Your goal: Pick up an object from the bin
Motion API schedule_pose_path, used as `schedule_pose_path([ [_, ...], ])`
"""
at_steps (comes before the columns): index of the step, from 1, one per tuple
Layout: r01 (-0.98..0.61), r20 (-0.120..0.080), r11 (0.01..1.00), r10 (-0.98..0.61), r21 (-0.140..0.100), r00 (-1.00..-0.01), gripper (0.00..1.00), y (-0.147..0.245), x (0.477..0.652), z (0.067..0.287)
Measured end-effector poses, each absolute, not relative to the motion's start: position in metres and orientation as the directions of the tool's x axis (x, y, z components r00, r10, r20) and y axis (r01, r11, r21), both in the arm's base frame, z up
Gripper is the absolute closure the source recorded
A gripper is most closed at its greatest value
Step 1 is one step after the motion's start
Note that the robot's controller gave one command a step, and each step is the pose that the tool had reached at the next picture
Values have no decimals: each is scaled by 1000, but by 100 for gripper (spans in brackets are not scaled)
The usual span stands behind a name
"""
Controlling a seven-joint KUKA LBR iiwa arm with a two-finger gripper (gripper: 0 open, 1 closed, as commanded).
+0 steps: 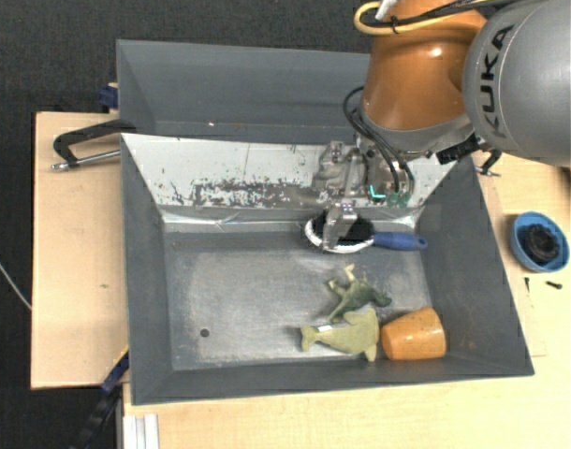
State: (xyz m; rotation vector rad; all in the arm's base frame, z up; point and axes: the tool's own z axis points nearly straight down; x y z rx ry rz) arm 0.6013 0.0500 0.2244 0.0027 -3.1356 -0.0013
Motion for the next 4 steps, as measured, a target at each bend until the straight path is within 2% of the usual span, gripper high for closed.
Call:
schedule_pose_path([
  [1,-308,3,952,-308,1,-952,0,26,602,160],
  [2,-221,-29,975,-220,3,-975,0,-10,590,96],
  [3,-223,-41,975,-222,-1,-974,100,-9,594,101],
  [4,-354,-14,935,-354,-4,-935,100,-12,597,248],
])
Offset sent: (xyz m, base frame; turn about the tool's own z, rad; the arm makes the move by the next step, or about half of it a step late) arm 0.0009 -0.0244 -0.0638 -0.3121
